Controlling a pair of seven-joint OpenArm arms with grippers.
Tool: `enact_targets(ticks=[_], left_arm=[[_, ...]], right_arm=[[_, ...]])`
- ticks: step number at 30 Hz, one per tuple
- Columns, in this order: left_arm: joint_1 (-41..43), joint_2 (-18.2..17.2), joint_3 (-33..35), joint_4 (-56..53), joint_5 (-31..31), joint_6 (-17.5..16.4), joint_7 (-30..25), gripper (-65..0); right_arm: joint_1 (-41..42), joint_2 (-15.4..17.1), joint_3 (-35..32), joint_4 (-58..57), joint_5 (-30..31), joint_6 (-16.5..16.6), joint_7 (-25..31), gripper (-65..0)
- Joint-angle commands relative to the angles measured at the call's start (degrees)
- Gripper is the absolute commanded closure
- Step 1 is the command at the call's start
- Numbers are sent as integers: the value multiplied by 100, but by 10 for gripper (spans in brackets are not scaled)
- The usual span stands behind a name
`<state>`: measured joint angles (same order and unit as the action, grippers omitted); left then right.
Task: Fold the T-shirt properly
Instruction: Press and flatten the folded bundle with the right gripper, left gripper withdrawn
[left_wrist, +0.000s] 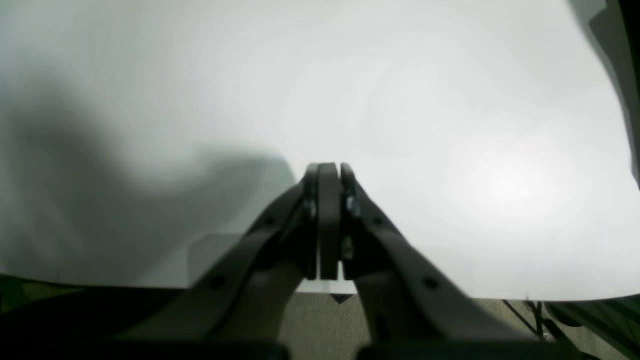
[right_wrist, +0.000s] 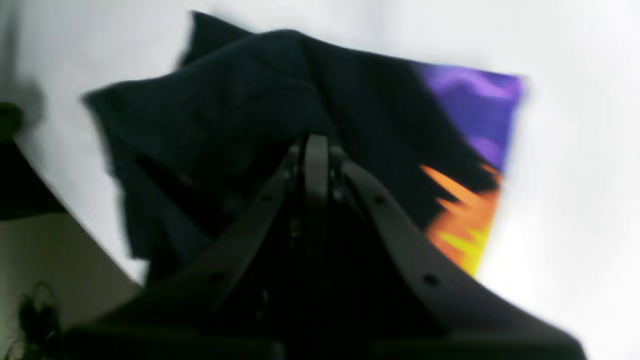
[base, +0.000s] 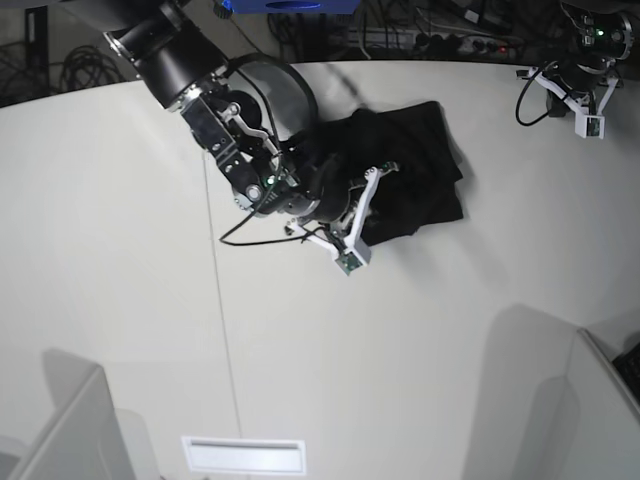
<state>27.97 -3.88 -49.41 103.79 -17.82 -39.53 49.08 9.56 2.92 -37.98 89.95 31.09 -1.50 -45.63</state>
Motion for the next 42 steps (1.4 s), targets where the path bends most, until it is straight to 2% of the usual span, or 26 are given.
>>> enact_targets(ticks=[1, 4, 12, 14, 16, 19, 24, 30, 32, 36, 37, 38, 42], left_arm=[[47, -65, -31, 114, -51, -47, -86, 0], [47, -65, -31, 114, -51, -47, -86, 0], [126, -74, -31, 114, -51, -47, -104, 0], [126, -74, -31, 114, -51, -47, -104, 0], [126, -74, -31, 114, -51, -47, -104, 0], [126, -74, -31, 114, -51, -47, -104, 0], [126, -56, -4, 114, -51, -47, -104, 0], [91, 181, -31, 157, -68, -47, -104, 0], [83, 234, -31, 157, -349, -47, -104, 0], [162, 225, -31, 140, -1589, -47, -86, 0], [232, 217, -31, 140, -1897, -47, -86, -43], [285, 199, -31, 149, -2143, -47, -86, -114], [381, 93, 4, 140, -3163, -47, -77, -456]], right_arm=[[112, -85, -136, 38, 42, 31, 127, 0], [112, -208, -427, 11, 34, 31, 207, 0], [121, -903, -567, -6, 34, 31, 154, 0], [121, -1026, -594, 38, 60, 31, 154, 0], [165, -1043, -919, 90, 69, 31, 154, 0], [305, -982, -1165, 178, 42, 13, 154, 0], [244, -613, -857, 451, 69, 13, 154, 0], [-38, -208, -198, 899, 78, 13, 154, 0], [-125, -76, 22, 1005, 78, 13, 154, 0], [-240, 126, 189, 1066, 78, 13, 154, 0], [-257, 152, 180, 1066, 78, 13, 154, 0], [-284, 187, 189, 1066, 78, 13, 154, 0], [-354, 266, 189, 1066, 78, 13, 163, 0]])
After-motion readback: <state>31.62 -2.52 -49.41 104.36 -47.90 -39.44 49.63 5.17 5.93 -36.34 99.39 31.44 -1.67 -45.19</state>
